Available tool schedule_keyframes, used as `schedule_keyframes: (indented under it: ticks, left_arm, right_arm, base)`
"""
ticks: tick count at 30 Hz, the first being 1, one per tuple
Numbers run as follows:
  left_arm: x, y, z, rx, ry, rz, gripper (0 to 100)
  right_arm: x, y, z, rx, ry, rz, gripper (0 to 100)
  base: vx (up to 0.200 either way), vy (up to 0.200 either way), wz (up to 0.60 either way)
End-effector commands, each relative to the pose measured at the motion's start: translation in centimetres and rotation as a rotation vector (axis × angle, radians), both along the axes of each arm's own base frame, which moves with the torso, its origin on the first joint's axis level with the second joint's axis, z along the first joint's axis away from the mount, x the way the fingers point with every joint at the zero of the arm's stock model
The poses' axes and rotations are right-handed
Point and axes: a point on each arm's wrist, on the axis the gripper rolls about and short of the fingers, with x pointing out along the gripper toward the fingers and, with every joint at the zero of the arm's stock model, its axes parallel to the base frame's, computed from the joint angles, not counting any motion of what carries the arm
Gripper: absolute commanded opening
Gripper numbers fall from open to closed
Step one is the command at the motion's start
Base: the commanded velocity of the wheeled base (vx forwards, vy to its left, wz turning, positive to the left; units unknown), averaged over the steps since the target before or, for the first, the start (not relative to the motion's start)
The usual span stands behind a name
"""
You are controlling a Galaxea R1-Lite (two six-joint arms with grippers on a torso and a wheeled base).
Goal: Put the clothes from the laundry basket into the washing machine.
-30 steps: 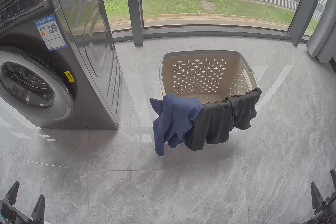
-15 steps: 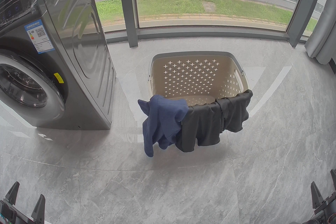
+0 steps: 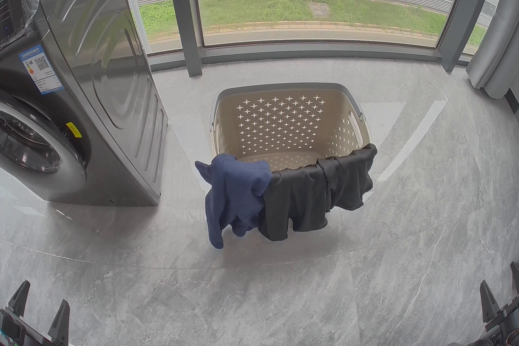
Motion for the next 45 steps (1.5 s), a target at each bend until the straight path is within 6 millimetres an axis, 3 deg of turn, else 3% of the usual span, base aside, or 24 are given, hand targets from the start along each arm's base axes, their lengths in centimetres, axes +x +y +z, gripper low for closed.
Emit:
schedule_keyframes:
  ticks: [1, 9, 15, 27, 36, 45]
  left_arm:
    - [0.03, 0.00, -0.52, 0.000, 0.004, -0.001, 100]
    - [0.03, 0.00, -0.52, 0.000, 0.004, 0.001, 100]
    - [0.02, 0.00, -0.48, 0.000, 0.003, -0.001, 100]
    - [0.01, 0.00, -0.52, -0.002, 0.003, 0.002, 100]
    - [0.03, 0.01, -0.52, -0.002, 0.004, 0.004, 100]
    - [0.03, 0.01, -0.52, -0.003, 0.004, 0.005, 100]
  right_arm:
    - [0.01, 0.00, -0.52, 0.000, 0.001, 0.000, 100]
    - [0.01, 0.00, -0.52, 0.000, 0.001, 0.002, 100]
    - [0.01, 0.00, -0.52, 0.000, 0.001, 0.000, 100]
    - [0.01, 0.00, -0.52, 0.000, 0.001, 0.000, 100]
    - [0.01, 0.00, -0.52, 0.000, 0.001, 0.000, 100]
    - [0.01, 0.00, -0.52, 0.000, 0.001, 0.000, 100]
  base:
    - [0.200, 0.000, 0.00]
    - [0.200, 0.000, 0.00]
    - [0.000, 0.000, 0.00]
    - [0.000, -0.200, 0.00]
    - [0.000, 0.000, 0.00]
    - [0.133, 0.000, 0.00]
